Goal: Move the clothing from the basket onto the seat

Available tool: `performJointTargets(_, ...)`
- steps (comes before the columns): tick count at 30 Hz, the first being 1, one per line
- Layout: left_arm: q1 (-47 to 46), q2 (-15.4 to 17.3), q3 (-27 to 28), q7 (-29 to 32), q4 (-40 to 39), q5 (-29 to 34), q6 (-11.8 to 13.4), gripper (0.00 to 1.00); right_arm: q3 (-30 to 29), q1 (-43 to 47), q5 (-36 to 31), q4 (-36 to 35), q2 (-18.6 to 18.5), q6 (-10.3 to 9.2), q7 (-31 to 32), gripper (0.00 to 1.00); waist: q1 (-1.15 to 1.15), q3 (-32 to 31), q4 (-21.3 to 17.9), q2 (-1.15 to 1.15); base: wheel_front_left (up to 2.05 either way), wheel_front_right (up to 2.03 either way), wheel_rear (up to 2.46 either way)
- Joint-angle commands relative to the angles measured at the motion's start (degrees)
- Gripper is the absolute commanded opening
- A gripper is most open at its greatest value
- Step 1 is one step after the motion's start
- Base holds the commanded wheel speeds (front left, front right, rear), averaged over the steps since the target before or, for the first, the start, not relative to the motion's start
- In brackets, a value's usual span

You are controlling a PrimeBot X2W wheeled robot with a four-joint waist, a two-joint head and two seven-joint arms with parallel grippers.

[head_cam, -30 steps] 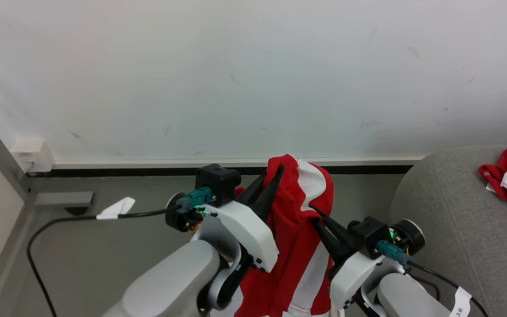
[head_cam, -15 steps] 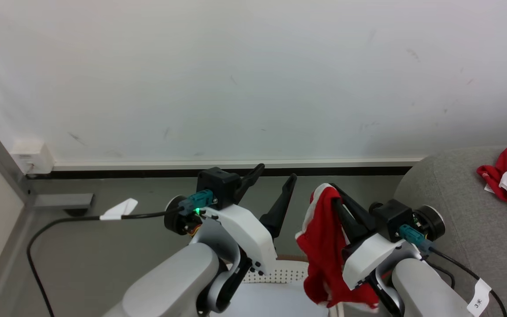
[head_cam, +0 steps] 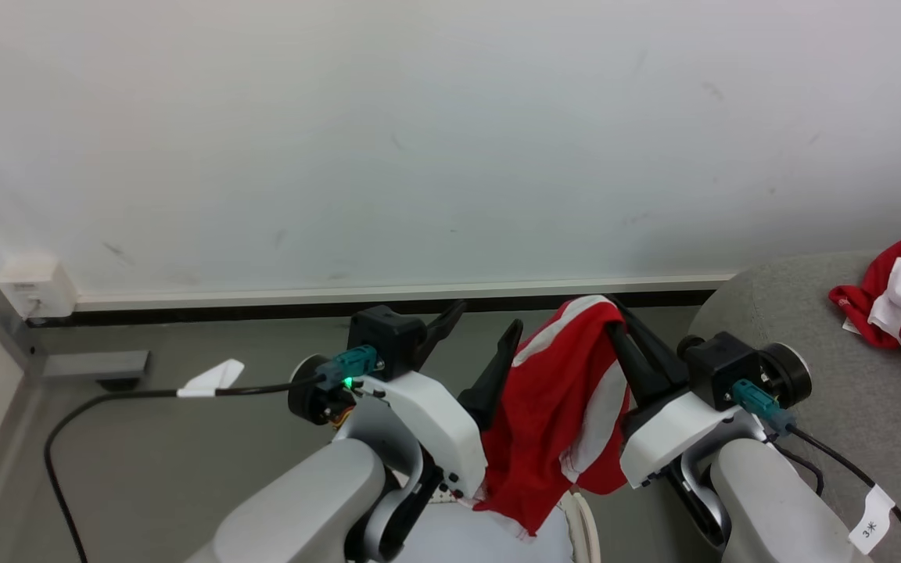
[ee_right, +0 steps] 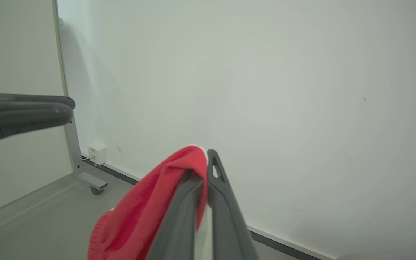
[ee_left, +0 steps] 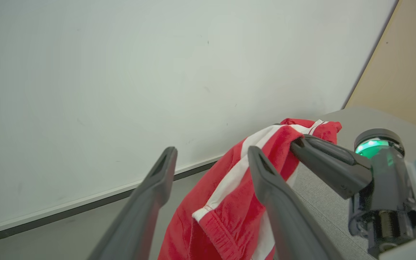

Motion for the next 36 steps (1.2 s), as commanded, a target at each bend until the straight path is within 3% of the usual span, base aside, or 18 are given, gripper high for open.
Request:
performJointTargets(1,0.55,0.35,0.06,-0.22,-0.19,-0.29,-0.01,1.0,-0.59,-0.86,-0.46,-0.63,-0.1,-0.15,0.02,0.0,0.0,0.07,-0.55,0.0,0.0,0.0,0.0)
performJointTargets(11,1.66,0.85,-0.23,-0.99,-0.8,-0.47,0.1,1.0,-5.85,0.47,-4.44,-4.24,-0.17,-0.15,0.02,0.0,0.0,1.04,-6.02,0.0,0.0,0.0,0.0)
performJointTargets(19,2.43,0.45,-0.71,-1.82,-1.0,-0.51,0.03,1.0,-10.06,1.98,-7.17,-8.25,-2.61,-0.15,0.03,0.0,0.0,2.25,-11.71,0.0,0.0,0.0,0.0)
performJointTargets(36,0.97,-0.28,-2.37,-1.57,-1.45,0.64,-0.29,1.0,-14.58,3.53,-6.34,-14.56,-6.4,-0.15,0.03,0.0,0.0,5.51,-19.54,0.0,0.0,0.0,0.0)
